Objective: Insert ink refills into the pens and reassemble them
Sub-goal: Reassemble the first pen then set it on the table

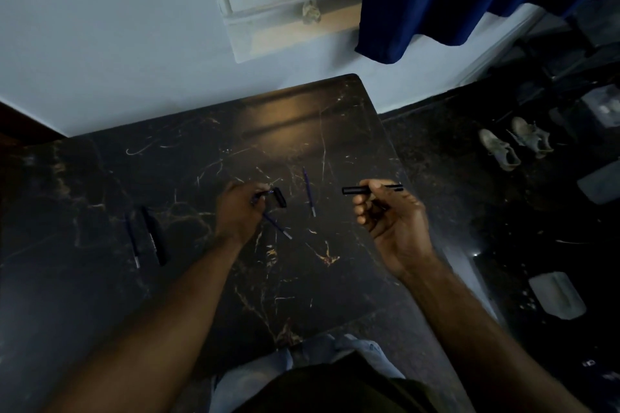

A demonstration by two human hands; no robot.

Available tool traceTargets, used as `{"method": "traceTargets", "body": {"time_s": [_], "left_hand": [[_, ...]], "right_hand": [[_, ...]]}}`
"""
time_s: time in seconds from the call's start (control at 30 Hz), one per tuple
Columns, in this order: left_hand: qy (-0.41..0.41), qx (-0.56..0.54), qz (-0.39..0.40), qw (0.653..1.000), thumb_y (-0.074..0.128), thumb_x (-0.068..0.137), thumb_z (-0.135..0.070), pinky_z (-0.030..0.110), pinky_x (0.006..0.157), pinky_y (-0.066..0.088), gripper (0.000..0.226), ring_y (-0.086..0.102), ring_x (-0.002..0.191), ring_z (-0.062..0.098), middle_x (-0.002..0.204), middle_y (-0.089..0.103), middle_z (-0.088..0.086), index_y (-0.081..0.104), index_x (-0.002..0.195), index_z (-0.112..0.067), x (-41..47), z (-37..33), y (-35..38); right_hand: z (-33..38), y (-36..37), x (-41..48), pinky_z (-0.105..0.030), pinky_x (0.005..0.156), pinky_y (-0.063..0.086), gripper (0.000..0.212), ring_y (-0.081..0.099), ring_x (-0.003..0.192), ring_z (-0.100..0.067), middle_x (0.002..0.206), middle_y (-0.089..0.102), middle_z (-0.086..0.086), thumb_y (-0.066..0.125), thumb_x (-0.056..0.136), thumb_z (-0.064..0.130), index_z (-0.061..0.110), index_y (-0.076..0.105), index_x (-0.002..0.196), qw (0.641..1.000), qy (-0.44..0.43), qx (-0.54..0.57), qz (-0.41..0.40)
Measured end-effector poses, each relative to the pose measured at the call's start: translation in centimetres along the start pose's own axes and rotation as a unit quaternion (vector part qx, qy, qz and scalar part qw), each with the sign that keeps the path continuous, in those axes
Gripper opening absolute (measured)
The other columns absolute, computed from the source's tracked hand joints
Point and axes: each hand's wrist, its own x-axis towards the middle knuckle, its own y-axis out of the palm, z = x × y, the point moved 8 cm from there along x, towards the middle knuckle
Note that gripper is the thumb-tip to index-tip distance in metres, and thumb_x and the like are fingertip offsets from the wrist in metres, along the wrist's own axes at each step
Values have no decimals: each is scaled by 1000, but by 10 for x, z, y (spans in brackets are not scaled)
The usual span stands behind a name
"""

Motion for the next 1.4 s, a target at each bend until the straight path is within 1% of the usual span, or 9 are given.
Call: {"method": "traceTargets", "body": {"time_s": [0.13, 0.4, 0.57, 0.7, 0.9, 1.07, 1.17, 1.23, 1.4], "left_hand": [[29, 65, 75, 995, 74, 93, -15, 44, 101, 43, 26, 62, 114, 23, 113, 77, -2, 78, 113, -32, 17, 3, 10], [64, 102, 145, 982, 82, 85, -24, 46, 106, 33, 27, 58, 122, 22, 117, 69, 0, 76, 109, -36, 30, 6, 24], [81, 100, 144, 981, 84, 80, -26, 43, 99, 32, 26, 56, 123, 21, 112, 73, -8, 75, 104, -34, 30, 8, 28], [80, 96, 140, 982, 84, 78, -29, 49, 100, 39, 28, 59, 118, 21, 112, 75, -11, 72, 103, -37, 30, 12, 29], [67, 75, 131, 986, 82, 80, -28, 48, 104, 40, 31, 61, 116, 19, 112, 74, -14, 69, 107, -37, 28, 12, 26], [42, 16, 89, 995, 77, 84, -25, 50, 101, 53, 20, 65, 101, 13, 97, 68, -17, 70, 102, -33, 28, 6, 16], [40, 17, 44, 998, 70, 90, -32, 43, 92, 59, 5, 67, 88, 9, 90, 71, -15, 73, 94, -31, 37, -19, 8], [68, 35, 25, 997, 66, 90, -35, 43, 89, 59, 12, 67, 83, 11, 86, 76, -12, 75, 85, -27, 47, -47, 8], [49, 189, 134, 972, 70, 90, -50, 51, 100, 52, 32, 72, 99, 24, 94, 79, 0, 80, 90, -21, 79, -95, 46]], "right_hand": [[-1, -10, -5, -27, 56, 55, 18, 66, 65, -21, 77, 70, -15, 64, 90, 12, -1, 71, 100, 1000, 6, 0, -14], [-3, -14, -4, -27, 57, 56, 16, 67, 65, -21, 77, 71, -14, 64, 89, 13, 2, 73, 96, 1000, 10, 1, -22], [-3, -8, 3, -27, 56, 55, 18, 67, 64, -21, 77, 70, -15, 65, 88, 14, 0, 72, 98, 1000, 10, 0, -22], [-4, -4, 7, -28, 56, 56, 19, 67, 66, -21, 79, 70, -16, 66, 89, 14, 0, 71, 101, 1000, 8, -4, -12], [-5, -3, 8, -28, 57, 55, 19, 66, 66, -21, 79, 70, -15, 64, 90, 14, -1, 70, 101, 1000, 10, -4, -13], [-6, -6, 8, -28, 57, 56, 16, 66, 66, -21, 78, 71, -14, 64, 89, 13, 2, 73, 97, 1000, 8, 10, -15], [-5, -11, 7, -28, 58, 56, 15, 67, 66, -21, 79, 71, -14, 64, 90, 14, 5, 75, 95, 1000, 3, 22, -17], [-5, -14, 7, -28, 58, 55, 15, 67, 67, -21, 79, 71, -13, 63, 92, 13, 6, 76, 94, 999, 0, 28, -17], [3, -22, 3, -27, 60, 56, 16, 67, 67, -19, 78, 72, -11, 61, 95, 13, 9, 77, 93, 999, -16, 44, -21]]}}
